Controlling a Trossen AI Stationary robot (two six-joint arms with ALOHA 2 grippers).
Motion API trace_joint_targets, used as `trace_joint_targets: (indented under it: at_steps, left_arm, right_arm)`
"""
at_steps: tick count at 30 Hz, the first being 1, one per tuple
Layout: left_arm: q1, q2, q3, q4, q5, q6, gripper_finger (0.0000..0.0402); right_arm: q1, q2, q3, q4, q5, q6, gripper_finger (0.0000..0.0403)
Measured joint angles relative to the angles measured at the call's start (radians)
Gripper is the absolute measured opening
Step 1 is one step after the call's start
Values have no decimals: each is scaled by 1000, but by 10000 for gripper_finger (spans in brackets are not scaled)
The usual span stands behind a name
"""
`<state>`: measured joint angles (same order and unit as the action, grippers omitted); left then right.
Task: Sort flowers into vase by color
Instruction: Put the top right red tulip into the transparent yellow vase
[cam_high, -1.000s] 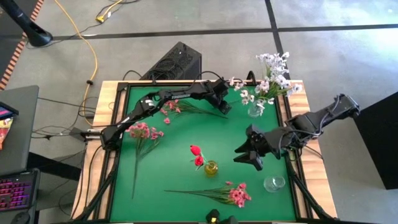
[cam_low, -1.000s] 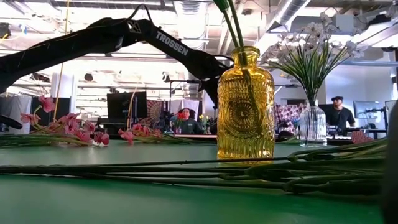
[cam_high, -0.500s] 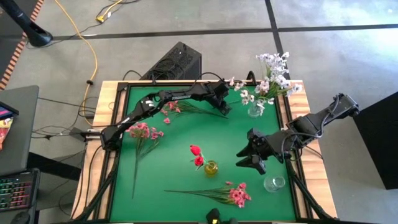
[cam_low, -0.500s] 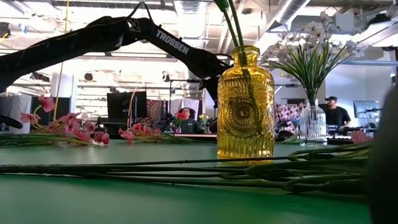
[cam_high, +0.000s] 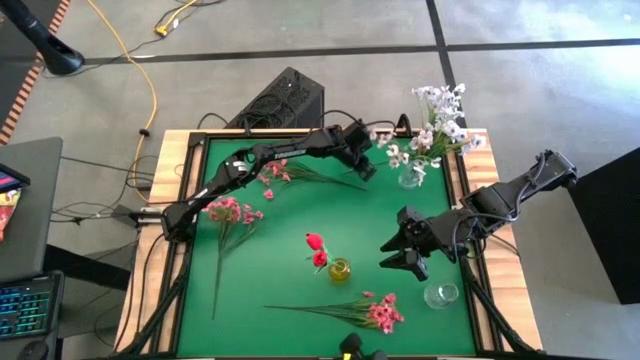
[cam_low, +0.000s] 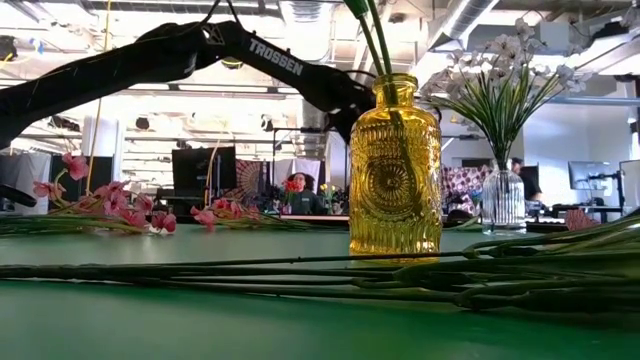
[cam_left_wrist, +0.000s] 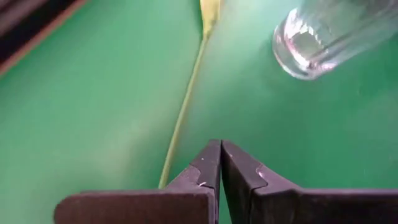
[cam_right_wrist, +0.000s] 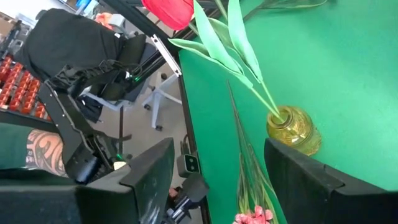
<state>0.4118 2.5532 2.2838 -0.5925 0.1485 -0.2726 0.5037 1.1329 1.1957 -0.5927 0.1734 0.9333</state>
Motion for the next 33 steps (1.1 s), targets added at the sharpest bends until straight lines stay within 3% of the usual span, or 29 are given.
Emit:
trace_joint_targets:
  at_steps: [7, 12, 21, 33]
  left_arm:
    - [4, -1, 11, 5, -24, -51, 12]
    - [-6, 3, -31, 70, -17, -61, 62]
    - [-4, 3, -16, -24, -106, 21, 132]
    - [-14, 31, -8, 33, -156, 16, 152]
  right_arm:
    - [0, 0, 0, 0, 0, 0, 276]
    - [0, 0, 0, -1, 0, -3, 276]
    - [-2, 0, 0, -7, -1, -22, 276]
    - [-4, 0, 0, -3, -18, -25, 276]
